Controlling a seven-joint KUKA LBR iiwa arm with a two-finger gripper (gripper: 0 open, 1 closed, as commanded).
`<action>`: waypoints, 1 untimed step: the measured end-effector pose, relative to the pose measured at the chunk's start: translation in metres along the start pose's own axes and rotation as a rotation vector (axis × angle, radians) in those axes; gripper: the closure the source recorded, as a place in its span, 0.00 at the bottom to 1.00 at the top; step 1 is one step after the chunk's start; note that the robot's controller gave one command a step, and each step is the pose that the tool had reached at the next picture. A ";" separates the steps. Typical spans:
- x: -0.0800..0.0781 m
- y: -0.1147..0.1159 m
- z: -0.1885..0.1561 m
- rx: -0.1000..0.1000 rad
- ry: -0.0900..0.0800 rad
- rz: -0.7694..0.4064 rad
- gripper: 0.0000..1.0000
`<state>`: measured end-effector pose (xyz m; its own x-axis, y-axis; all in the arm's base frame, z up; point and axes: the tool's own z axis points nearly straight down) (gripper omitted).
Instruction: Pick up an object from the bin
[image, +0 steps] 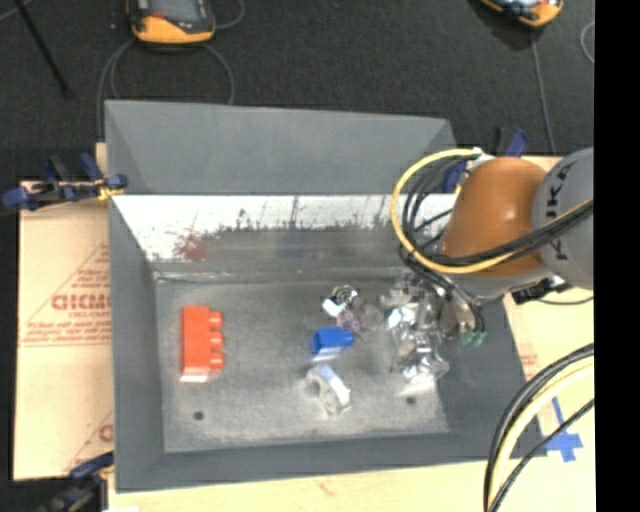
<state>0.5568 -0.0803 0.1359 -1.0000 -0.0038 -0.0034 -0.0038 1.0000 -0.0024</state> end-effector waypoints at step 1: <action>-0.040 0.048 0.050 0.000 -0.017 -0.112 0.00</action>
Offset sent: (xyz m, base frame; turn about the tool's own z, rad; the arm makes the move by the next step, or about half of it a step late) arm 0.0384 0.0569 -0.0659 -0.1157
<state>0.5965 -0.0322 0.0858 -0.9931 -0.1155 -0.0201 -0.1155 0.9933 -0.0041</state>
